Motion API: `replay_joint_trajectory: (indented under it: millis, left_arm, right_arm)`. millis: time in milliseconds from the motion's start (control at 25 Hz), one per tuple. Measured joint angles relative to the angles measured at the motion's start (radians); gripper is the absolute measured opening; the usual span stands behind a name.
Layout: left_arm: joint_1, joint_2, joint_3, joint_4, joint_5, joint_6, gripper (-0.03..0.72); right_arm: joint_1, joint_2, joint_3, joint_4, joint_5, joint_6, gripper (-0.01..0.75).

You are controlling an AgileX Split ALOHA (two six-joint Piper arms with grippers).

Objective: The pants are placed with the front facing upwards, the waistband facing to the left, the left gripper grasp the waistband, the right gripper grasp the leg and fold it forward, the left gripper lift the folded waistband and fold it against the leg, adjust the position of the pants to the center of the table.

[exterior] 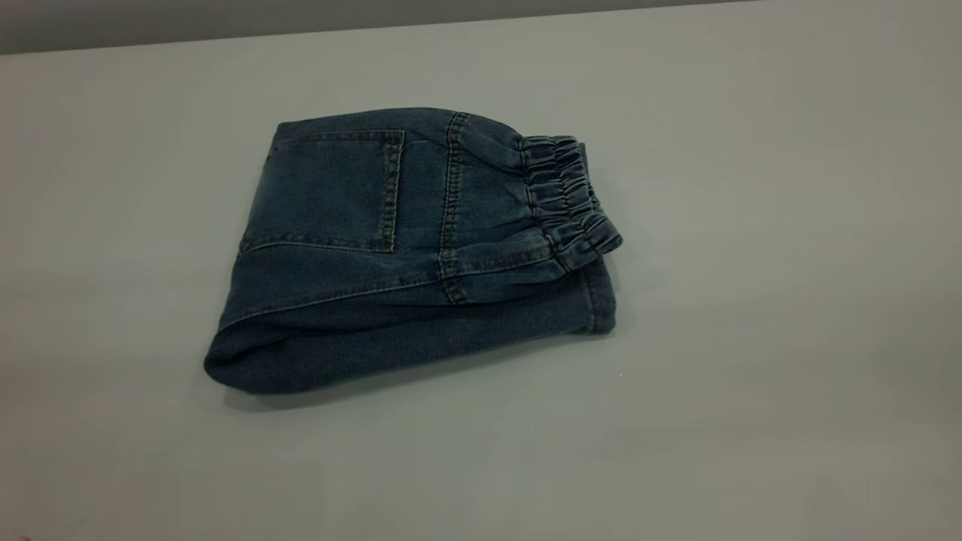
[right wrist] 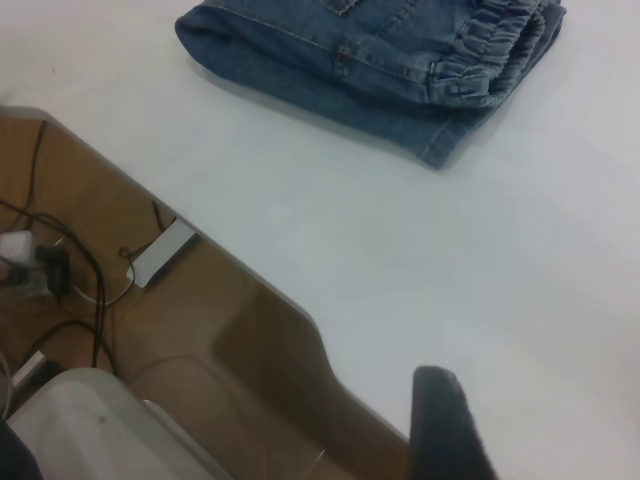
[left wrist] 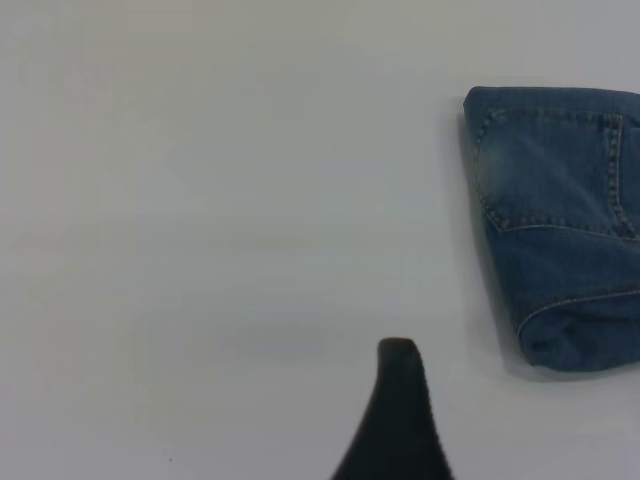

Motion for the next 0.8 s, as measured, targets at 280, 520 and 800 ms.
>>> replay_joint_trajectory:
  millis: [280,520,800]
  left_arm:
    - [0.0,0.0,0.0,0.0,0.001,0.001,0.527]
    - [0.0,-0.001,0.0,0.0,0.001,0.001,0.527]
    - [0.0,-0.028,0.0,-0.001,0.002,0.001,0.527]
  right_arm:
    - [-0.005,-0.008,0.0,0.0,0.002,0.001,0.353]
    - [-0.206,-0.039,0.0,0.042,0.002,0.001,0.353]
    - [-0.595,-0.192,0.0,0.031,0.001,0.001,0.353]
